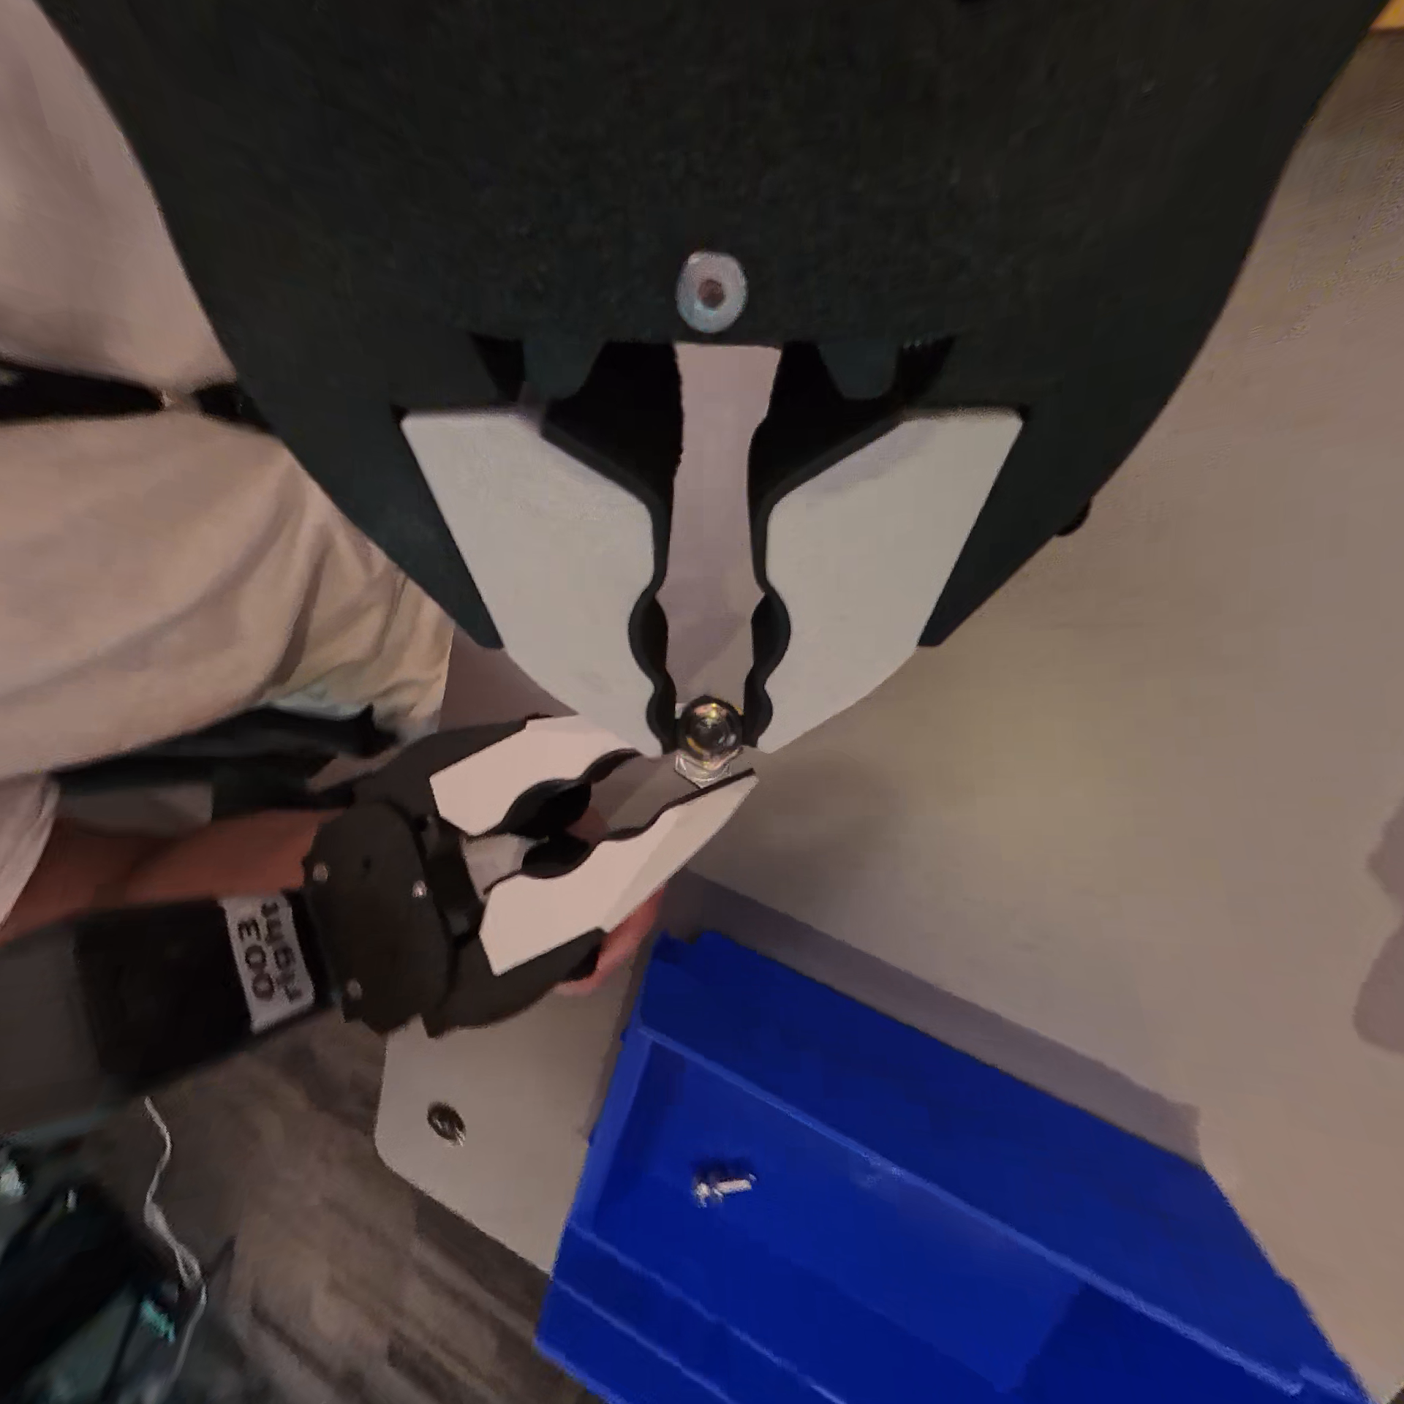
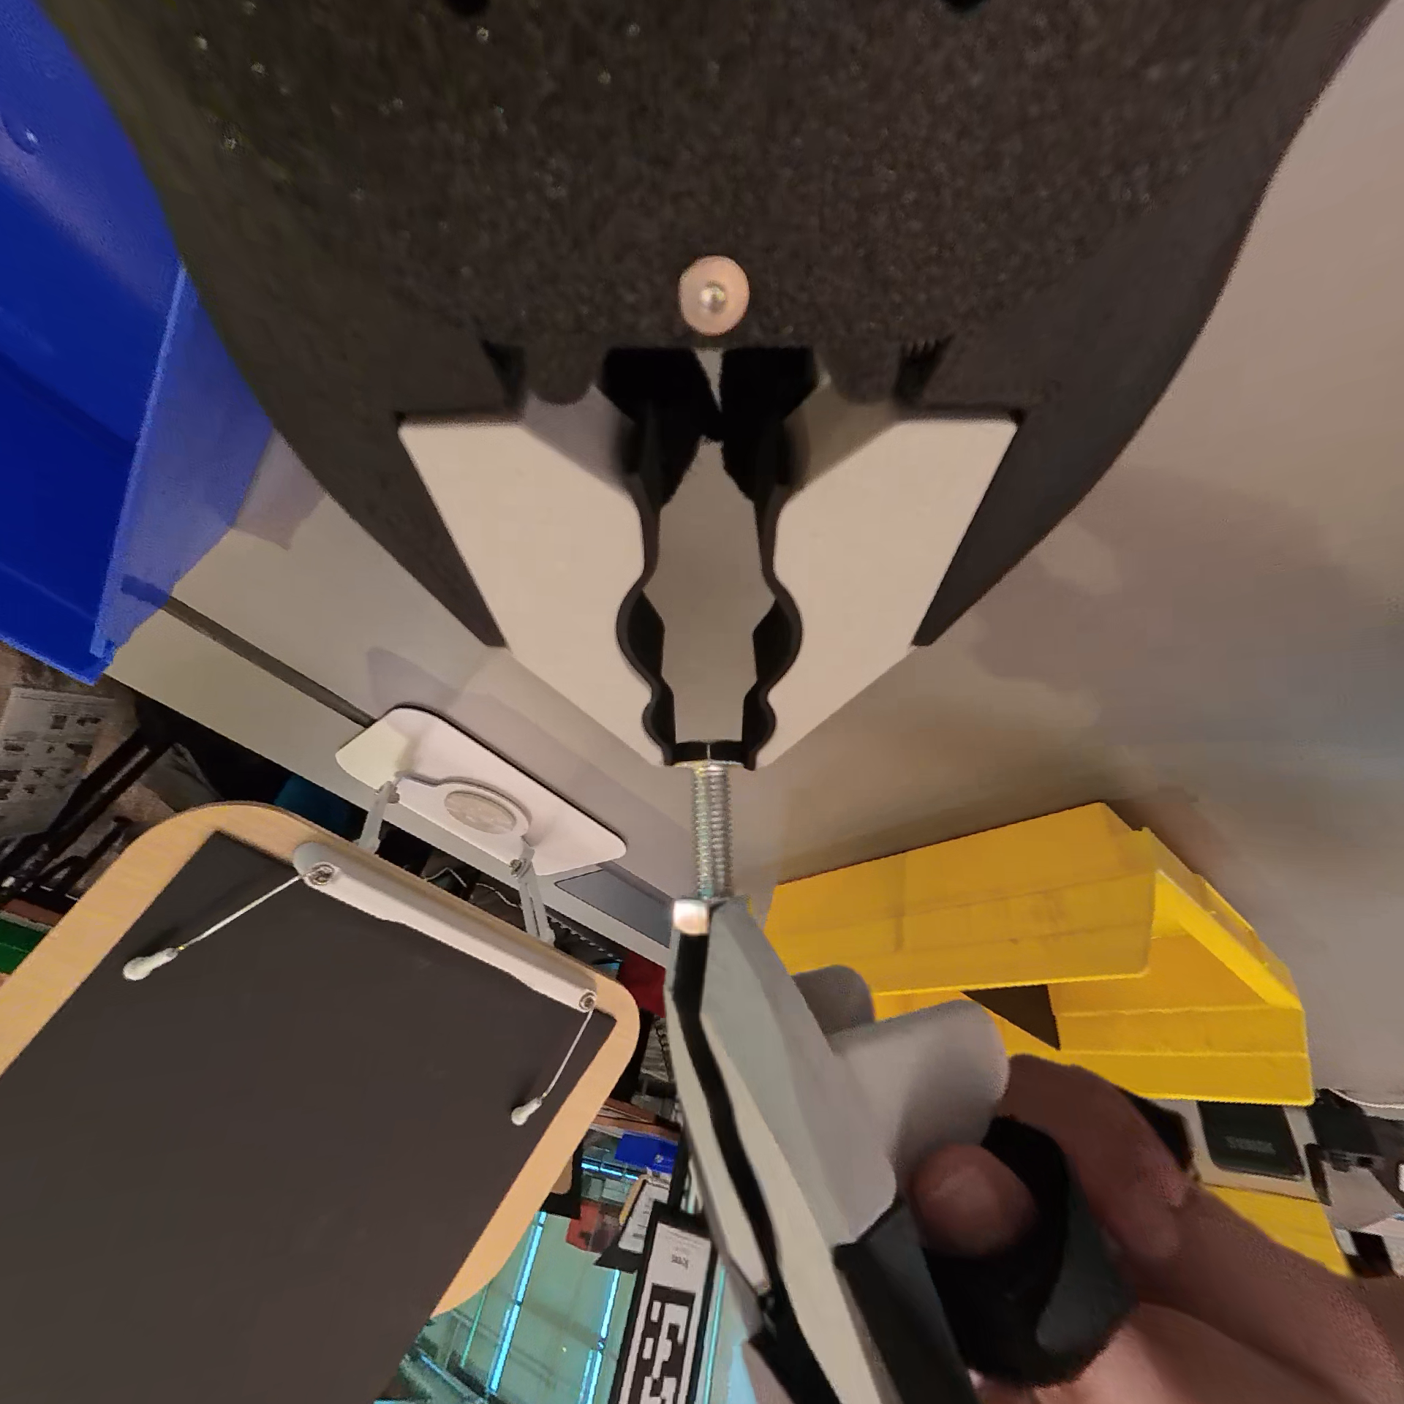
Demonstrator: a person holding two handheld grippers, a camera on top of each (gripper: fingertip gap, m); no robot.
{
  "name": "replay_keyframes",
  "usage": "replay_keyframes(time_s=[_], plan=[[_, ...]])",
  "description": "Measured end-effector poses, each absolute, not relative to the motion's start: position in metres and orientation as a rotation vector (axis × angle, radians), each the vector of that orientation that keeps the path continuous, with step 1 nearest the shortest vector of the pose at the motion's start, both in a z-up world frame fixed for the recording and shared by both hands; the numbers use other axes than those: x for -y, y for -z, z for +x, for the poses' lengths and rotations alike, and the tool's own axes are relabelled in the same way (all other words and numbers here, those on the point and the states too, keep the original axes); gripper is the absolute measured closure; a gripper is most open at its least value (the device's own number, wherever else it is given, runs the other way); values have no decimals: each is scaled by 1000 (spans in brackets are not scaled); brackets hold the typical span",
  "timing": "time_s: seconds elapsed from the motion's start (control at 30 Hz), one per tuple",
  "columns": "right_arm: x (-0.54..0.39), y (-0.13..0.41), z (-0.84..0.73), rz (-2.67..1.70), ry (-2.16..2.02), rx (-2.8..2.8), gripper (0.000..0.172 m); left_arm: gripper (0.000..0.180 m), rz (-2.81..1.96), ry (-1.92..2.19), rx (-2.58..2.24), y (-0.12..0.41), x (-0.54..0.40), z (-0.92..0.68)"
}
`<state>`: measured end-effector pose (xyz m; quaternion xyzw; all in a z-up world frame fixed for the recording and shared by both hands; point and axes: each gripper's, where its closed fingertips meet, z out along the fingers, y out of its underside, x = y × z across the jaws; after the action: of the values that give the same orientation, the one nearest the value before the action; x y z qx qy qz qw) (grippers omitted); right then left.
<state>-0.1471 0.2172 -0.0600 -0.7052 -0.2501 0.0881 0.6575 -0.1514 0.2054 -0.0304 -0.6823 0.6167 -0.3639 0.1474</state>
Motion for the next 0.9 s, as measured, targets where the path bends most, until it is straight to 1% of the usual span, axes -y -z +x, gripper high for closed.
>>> replay_keyframes(time_s=[0.2, 0.33, 0.57, 0.73, 0.9], plan=[[-221, 65, -143, -1618, -65, 596, 155, 164, -2108, 1034, -1544, 37, -210, -150], [-218, 67, -149, -1628, -135, 613, 155, 164, -2050, 919, -1658, 39, -207, -154], [-206, 56, -160, -1587, -374, 612, 155, 164, -1660, 799, -2071, 28, -193, -161], [-189, 46, -177, -1494, -623, 678, 155, 164, -1277, 630, -2408, 19, -178, -174], [-174, 40, -189, -1419, -891, 710, 155, 163, -931, 394, -2627, 14, -166, -182]])
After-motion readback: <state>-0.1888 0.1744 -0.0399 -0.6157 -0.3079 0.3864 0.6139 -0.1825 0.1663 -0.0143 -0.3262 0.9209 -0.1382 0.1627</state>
